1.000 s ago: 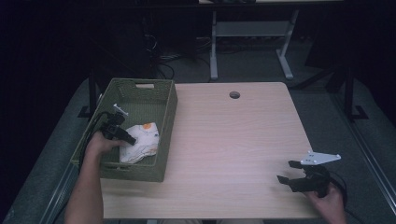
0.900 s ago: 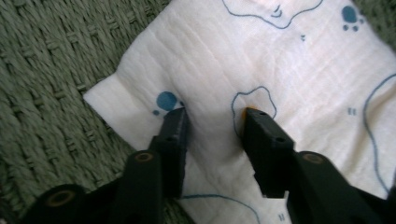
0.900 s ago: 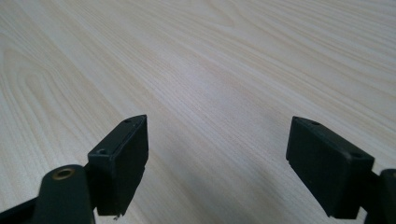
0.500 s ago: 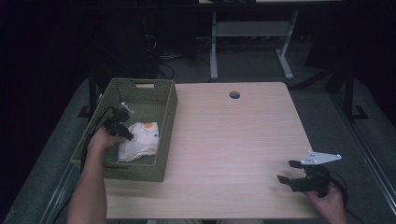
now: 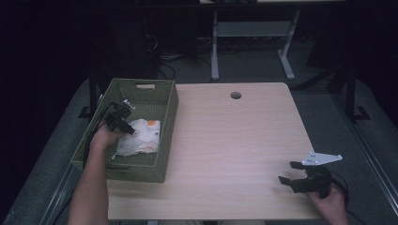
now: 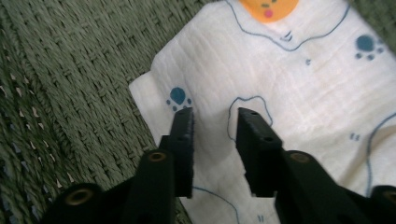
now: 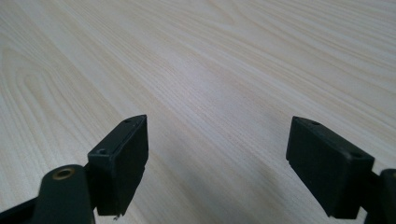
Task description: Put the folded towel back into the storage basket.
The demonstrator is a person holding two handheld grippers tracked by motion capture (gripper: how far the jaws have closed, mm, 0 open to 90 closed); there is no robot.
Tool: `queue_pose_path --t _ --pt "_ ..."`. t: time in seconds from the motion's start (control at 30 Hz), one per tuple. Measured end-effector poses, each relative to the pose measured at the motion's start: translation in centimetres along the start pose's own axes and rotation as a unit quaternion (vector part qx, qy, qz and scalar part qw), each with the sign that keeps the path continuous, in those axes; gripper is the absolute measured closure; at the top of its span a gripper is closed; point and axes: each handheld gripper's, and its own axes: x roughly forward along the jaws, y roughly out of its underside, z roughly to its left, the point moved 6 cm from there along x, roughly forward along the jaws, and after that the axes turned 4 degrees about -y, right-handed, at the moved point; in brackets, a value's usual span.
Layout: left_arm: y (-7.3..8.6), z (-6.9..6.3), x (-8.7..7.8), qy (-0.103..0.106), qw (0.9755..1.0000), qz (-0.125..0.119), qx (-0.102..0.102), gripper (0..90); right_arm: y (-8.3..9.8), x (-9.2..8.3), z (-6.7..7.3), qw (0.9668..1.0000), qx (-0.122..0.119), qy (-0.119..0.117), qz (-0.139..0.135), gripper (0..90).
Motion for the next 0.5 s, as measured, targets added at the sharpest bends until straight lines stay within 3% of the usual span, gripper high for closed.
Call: queue_pose_path --t 0.17,0.33,0.43,0.47,0.5 --pt "-0.5 -0.5 -1.5 0.011 0.9991 -0.036 -0.019 58.1 0.0 -0.1 0.0 1.0000 0.000 0.001 0.000 20.6" --pt "-0.5 -1.0 -2.5 0.012 0.9987 -0.046 -0.021 52.5 -0.1 -0.2 0.2 1.0000 -0.001 0.001 -0.003 20.6" --pt "-0.6 -1.0 -2.8 0.026 0.9977 -0.060 -0.018 58.5 -0.2 0.0 0.2 1.0000 -0.002 0.000 0.000 20.6" --pt "-0.6 -0.9 -2.7 0.036 0.9972 -0.061 -0.023 66.0 -0.1 0.1 0.2 1.0000 -0.003 0.000 0.001 20.6" --pt "-0.4 -0.7 -2.1 0.051 0.9973 -0.047 -0.023 72.2 -0.2 0.2 0.2 1.0000 -0.003 0.000 0.002 20.6"
